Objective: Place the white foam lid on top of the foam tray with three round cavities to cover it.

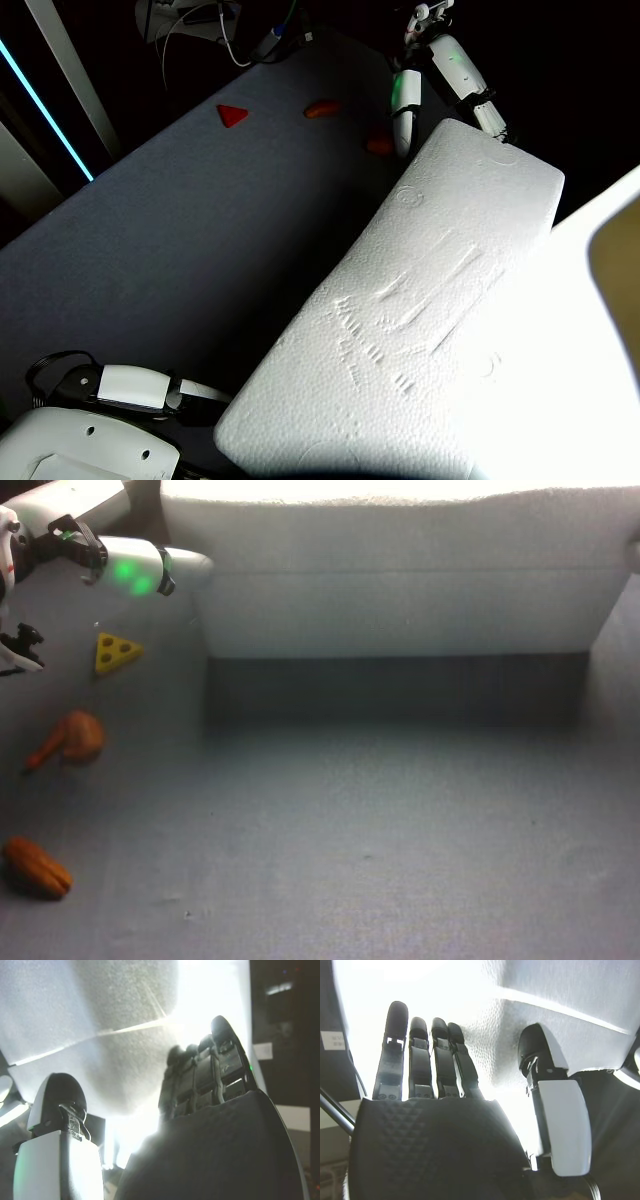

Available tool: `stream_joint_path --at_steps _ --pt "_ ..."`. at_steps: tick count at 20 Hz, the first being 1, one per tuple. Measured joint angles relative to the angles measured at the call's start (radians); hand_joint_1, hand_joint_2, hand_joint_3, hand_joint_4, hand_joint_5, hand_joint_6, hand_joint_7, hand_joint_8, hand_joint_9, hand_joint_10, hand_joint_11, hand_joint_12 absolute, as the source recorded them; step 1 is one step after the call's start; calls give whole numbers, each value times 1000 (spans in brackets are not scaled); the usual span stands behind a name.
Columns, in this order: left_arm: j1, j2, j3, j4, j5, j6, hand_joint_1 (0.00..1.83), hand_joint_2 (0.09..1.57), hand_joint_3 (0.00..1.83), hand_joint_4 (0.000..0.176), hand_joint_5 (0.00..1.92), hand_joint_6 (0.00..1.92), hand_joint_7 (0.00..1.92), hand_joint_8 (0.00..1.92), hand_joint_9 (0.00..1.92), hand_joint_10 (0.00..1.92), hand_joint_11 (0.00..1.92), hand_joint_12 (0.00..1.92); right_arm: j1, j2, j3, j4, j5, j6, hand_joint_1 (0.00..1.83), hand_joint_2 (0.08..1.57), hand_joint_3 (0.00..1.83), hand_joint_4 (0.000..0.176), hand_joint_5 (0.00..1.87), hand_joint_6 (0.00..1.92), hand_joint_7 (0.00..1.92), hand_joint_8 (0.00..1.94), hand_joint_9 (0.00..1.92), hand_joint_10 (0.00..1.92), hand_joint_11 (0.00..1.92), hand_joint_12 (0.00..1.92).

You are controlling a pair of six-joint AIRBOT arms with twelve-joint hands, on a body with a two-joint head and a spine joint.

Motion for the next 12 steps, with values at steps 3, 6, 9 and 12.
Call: stream_joint_path --at_steps 3,6,9,12 --pt "-2 -10 8 -2 5 -3 500 1083 0 0 25 0 0 0 0 0 0 344 2 0 2 8 -4 -3 533 1231 1 0 23 0 60 0 53 99 0 1206" --pt "-6 -20 19 -3 11 -4 458 1092 1 10 0 0 0 0 0 0 0 397 1 -4 6 8 -21 -3 541 1239 0 0 0 0 0 0 0 2 0 637" --pt "-8 -23 24 -10 15 -2 451 1111 0 8 0 0 0 0 0 0 0 346 1 -5 13 8 -29 -8 522 1227 0 0 0 0 0 0 0 0 0 399" --pt "-11 -27 30 -18 21 6 449 1107 0 18 0 0 0 0 0 0 0 391 1 -12 21 7 -37 -14 486 1226 0 0 0 0 0 0 0 0 0 48"
